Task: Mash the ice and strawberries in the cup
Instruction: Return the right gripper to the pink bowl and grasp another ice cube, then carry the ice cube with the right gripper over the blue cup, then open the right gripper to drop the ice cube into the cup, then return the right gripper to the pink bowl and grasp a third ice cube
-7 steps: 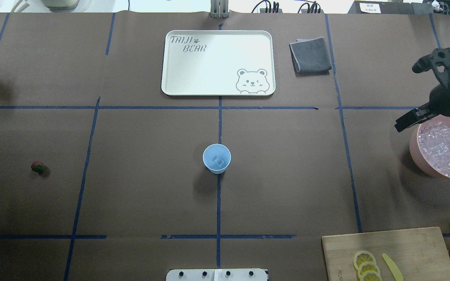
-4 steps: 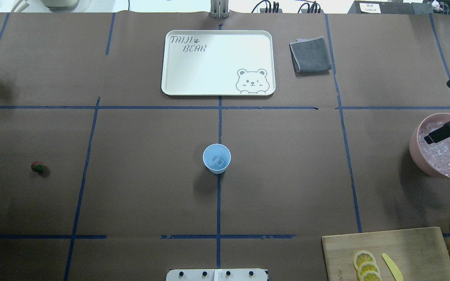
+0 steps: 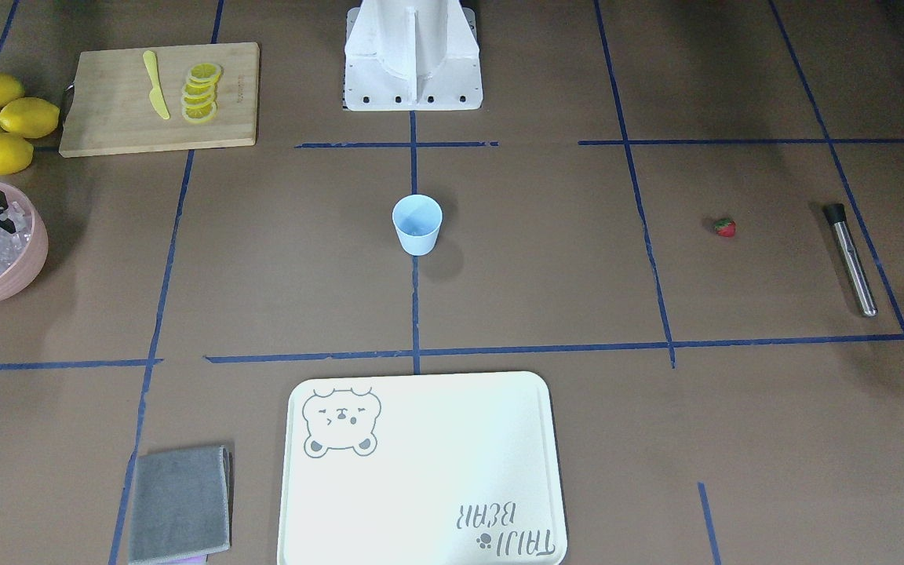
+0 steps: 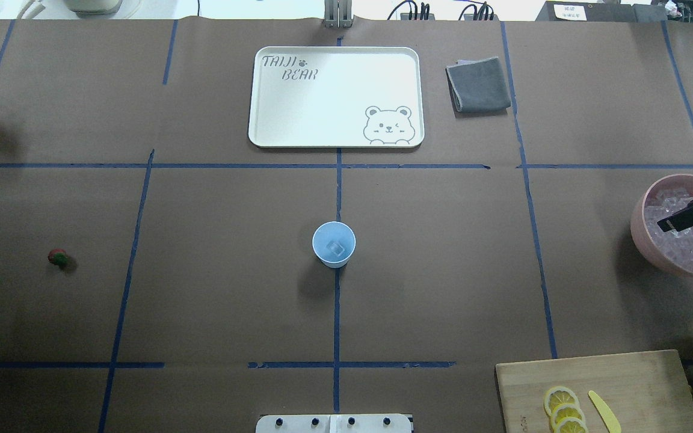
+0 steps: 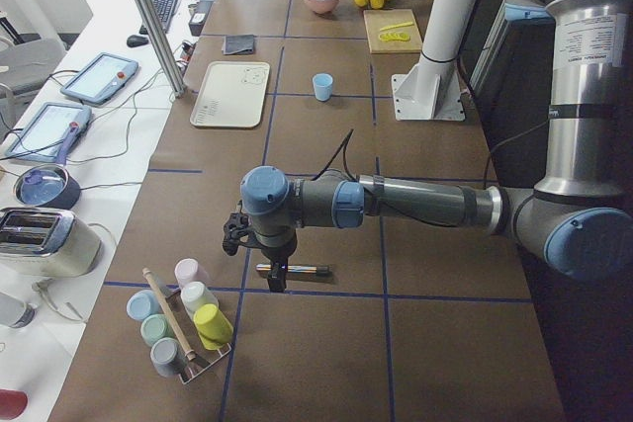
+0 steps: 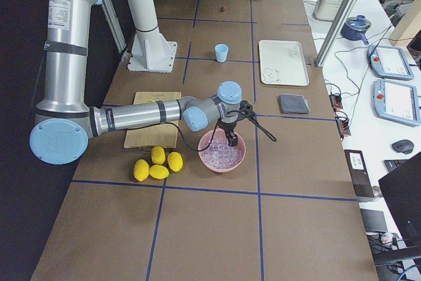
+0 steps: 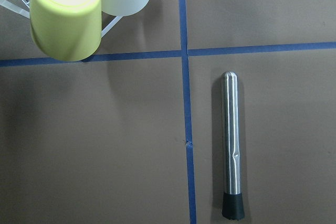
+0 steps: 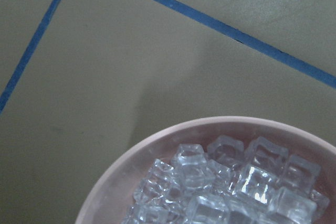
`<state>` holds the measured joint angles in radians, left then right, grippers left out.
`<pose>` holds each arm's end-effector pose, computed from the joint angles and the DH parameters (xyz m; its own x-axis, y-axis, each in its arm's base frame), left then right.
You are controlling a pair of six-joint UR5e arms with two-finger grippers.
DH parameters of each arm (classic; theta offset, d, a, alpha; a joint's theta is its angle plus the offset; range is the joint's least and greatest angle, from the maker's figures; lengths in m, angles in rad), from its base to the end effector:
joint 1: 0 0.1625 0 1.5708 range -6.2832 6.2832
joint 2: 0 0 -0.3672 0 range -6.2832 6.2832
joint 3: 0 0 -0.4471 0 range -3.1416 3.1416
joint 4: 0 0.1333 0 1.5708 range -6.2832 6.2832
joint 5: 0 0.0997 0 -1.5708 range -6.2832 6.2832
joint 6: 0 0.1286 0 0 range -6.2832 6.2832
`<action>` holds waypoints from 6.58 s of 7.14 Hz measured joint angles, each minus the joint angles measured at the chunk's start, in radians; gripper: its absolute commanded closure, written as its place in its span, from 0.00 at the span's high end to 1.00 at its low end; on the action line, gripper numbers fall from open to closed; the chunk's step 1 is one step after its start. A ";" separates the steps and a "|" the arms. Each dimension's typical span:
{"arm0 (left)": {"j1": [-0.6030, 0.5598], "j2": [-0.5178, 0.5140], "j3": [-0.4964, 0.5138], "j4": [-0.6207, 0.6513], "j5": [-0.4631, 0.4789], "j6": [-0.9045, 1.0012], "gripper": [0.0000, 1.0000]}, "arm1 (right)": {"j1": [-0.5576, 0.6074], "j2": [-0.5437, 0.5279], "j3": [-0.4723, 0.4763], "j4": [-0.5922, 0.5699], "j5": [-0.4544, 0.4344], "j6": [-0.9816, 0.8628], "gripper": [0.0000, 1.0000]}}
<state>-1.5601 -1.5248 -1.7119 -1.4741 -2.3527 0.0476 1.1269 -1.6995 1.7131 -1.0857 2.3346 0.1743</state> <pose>-0.0370 -0.5282 0.5783 0.7082 0.0540 -0.7039 -0.0445 0.9985 0.0319 -0.1884 -0.4994 0.5545 0.5678 -0.4622 0.6812 0.2830 0.8867 0.3657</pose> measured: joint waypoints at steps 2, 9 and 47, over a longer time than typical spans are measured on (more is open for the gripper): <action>0.000 0.000 0.000 0.000 0.000 0.000 1.00 | 0.000 -0.021 -0.009 0.017 0.008 -0.002 0.86; 0.000 0.000 0.000 -0.001 0.001 0.000 1.00 | -0.001 -0.027 -0.010 0.018 0.010 -0.004 0.04; 0.002 0.006 -0.002 -0.003 0.000 0.001 1.00 | -0.305 0.164 0.345 -0.422 -0.362 0.532 0.99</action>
<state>-1.5578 -1.5185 -1.7138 -1.4772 -2.3531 0.0489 0.8221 -1.5356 2.0584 -1.5081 1.9721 0.7067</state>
